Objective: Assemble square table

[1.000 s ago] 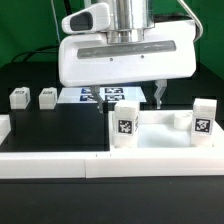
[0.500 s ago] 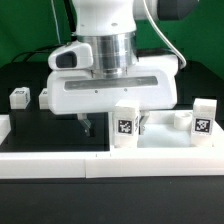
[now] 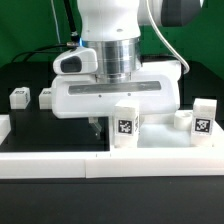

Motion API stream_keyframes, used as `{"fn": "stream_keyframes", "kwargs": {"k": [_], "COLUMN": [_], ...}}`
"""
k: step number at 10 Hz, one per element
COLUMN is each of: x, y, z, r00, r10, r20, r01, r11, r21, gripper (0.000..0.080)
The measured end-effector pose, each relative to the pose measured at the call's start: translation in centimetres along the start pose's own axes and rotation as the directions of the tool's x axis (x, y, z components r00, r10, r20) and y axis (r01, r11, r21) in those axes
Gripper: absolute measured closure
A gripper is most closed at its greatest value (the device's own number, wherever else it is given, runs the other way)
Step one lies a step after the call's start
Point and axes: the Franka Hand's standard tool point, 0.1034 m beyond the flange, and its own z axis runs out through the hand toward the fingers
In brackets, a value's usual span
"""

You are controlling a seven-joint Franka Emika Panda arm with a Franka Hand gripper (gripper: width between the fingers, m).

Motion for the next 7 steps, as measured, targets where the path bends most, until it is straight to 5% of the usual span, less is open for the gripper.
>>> {"fn": "stream_keyframes", "kwargs": {"k": [2, 7], "x": [-0.01, -0.07], "y": [0.8, 0.88], "z": [-0.01, 0.01], "r00": [1.0, 1.0], "r10": [0.011, -0.006], "r20": [0.0, 0.003], "r01": [-0.011, 0.006], "r11": [1.0, 1.0], "r21": [-0.008, -0.014], "gripper": [0.0719, 0.0745]}}
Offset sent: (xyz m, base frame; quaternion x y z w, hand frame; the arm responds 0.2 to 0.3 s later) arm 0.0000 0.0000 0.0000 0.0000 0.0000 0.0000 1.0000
